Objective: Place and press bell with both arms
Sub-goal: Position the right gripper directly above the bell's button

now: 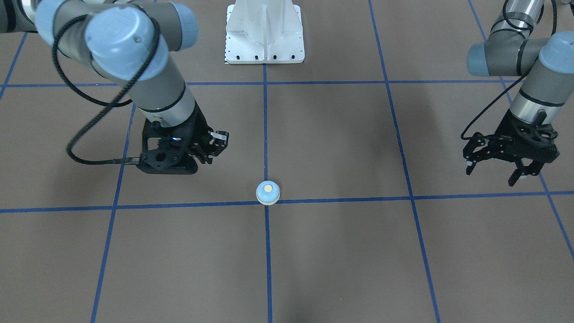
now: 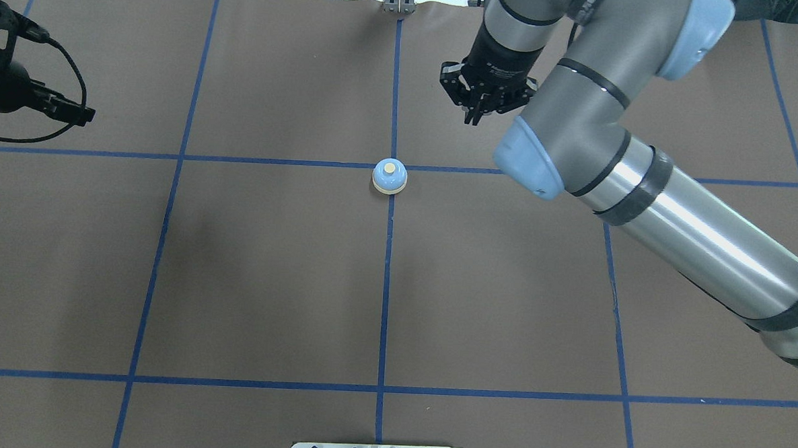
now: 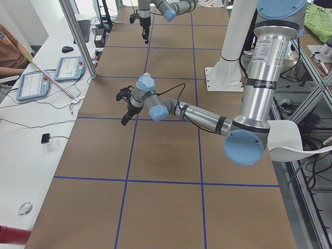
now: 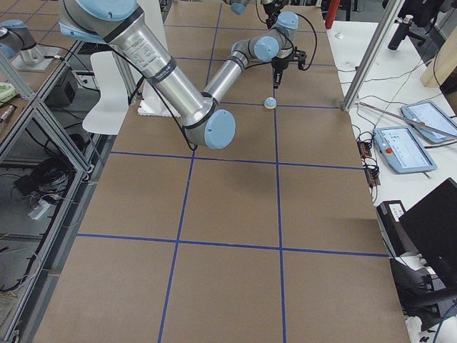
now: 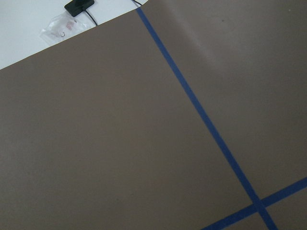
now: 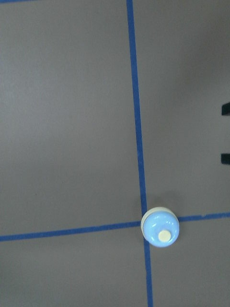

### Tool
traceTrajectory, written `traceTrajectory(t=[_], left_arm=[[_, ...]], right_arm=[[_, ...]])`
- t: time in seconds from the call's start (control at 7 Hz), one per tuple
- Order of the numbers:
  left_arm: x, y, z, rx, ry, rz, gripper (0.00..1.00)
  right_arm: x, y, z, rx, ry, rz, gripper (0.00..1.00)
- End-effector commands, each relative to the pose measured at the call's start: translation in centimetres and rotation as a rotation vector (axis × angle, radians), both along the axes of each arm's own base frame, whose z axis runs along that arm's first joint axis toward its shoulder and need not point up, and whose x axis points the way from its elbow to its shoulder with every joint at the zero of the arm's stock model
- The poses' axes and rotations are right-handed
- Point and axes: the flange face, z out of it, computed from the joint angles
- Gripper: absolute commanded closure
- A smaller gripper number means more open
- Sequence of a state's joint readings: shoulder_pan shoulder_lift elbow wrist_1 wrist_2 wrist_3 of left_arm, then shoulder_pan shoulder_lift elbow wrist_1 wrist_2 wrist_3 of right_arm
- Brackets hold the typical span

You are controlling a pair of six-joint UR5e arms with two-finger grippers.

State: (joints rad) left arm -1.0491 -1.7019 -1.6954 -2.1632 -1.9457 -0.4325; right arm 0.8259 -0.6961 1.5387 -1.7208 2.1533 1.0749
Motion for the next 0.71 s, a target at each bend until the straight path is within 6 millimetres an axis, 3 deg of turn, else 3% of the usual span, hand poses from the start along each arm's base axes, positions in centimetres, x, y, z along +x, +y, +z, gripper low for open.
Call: traceTrajectory(t=[0.0, 0.14, 0.43, 0.57], left_arm=[[-1.2, 1.7, 1.0, -0.012, -0.005, 0.003, 0.0], [-1.3, 1.8, 1.0, -0.012, -0.005, 0.003, 0.0], [-1.2, 1.8, 1.1, -0.013, -0.007, 0.004, 0.0], [-1.2, 1.8, 1.1, -0.014, -0.006, 0.003, 0.0]], right_arm=[[-7.9, -0.4, -1.6, 0.026, 0.029, -0.026, 1.0], [-9.7, -0.3, -2.2, 0.037, 0.025, -0.041, 1.0], [-14.2, -0.9, -0.8, 0.051, 0.067, -0.046, 1.0], [-14.9, -0.8, -0.5, 0.06, 0.071, -0.046, 1.0]])
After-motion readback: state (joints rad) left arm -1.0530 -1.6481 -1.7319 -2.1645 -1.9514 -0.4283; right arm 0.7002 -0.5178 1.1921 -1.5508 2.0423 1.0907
